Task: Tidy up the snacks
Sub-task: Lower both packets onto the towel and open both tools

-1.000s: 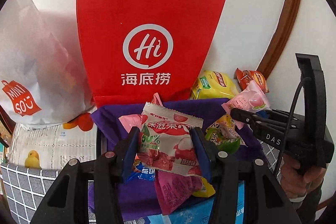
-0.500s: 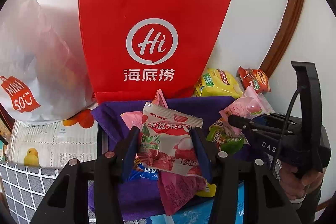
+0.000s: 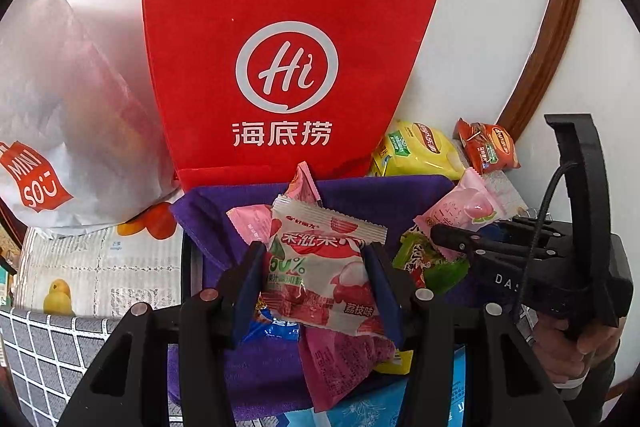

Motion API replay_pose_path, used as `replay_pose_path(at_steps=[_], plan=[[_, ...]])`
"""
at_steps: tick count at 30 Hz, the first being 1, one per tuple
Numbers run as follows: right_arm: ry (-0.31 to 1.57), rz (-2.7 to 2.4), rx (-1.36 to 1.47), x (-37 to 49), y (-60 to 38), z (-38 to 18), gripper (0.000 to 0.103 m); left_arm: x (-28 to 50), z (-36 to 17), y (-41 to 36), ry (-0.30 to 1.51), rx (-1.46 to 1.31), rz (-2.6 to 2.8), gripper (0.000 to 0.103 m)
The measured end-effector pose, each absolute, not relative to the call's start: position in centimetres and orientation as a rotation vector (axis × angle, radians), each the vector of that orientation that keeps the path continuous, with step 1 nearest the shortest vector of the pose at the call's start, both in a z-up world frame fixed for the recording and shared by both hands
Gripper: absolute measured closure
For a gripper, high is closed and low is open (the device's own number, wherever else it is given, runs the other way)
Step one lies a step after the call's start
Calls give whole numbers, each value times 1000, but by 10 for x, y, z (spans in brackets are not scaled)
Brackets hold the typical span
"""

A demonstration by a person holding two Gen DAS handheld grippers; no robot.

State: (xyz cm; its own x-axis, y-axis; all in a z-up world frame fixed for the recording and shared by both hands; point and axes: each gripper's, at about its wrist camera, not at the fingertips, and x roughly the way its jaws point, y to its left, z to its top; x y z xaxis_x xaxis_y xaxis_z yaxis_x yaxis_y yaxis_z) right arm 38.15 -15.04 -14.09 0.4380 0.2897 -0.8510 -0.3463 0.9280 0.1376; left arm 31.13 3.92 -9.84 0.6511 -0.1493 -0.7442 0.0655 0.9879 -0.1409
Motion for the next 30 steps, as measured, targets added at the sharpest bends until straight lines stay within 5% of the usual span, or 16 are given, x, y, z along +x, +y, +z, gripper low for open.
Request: replay_pose_path(at_steps=[30], plan=[[1015,379,-47,377,-159,-122,68,320,-123,21,916,-94,-147,53]])
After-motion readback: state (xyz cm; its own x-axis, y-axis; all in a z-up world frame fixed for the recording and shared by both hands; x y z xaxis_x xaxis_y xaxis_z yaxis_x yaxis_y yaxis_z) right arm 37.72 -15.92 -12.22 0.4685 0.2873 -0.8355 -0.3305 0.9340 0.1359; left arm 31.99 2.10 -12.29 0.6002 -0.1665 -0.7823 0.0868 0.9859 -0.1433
